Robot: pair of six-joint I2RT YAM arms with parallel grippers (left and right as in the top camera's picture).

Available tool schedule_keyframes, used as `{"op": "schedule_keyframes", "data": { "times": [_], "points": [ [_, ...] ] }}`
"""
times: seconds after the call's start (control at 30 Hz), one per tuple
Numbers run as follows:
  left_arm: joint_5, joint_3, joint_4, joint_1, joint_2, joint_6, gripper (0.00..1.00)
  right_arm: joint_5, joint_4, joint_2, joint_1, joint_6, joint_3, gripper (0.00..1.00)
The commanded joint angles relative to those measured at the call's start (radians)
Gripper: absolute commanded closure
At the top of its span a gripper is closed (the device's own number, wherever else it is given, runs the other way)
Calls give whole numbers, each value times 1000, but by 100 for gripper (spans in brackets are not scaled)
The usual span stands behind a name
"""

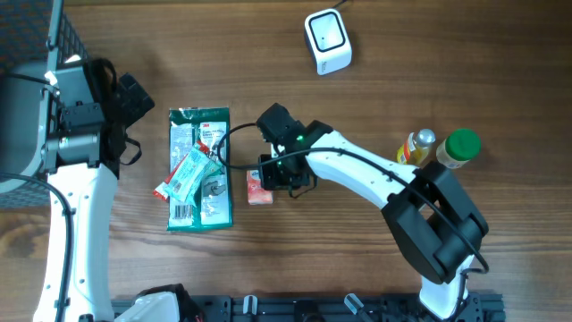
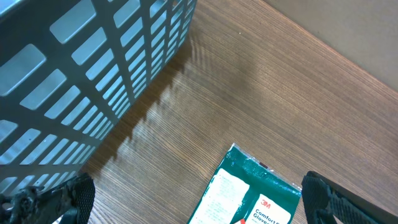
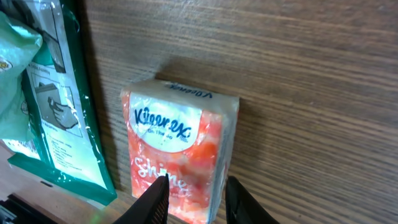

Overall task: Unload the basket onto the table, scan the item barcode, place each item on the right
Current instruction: 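Lower the right gripper onto the Kleenex pack and close on it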

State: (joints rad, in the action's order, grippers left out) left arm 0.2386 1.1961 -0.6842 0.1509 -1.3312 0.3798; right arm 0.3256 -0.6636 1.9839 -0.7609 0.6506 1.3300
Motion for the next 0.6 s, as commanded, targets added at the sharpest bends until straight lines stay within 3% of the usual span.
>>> {"op": "schedule_keyframes", "data": {
  "times": [0.0,0.3,0.43,0.5,0.57],
  "points": [
    [5,4,3,4,1,-9,0,-10,5,-10,-6,7,-14,70],
    [5,4,3,4,1,-9,0,-17,21,4,-6,8,-36,71],
    [5,4,3,4,1,-9,0,-9,121,9,-6,8,-111,71],
    [5,4,3,4,1,-9,0,-10,150,9,-6,20,-142,81],
    [5,4,3,4,1,-9,0,-10,149,9,-4,34,-154,82]
  ]
}}
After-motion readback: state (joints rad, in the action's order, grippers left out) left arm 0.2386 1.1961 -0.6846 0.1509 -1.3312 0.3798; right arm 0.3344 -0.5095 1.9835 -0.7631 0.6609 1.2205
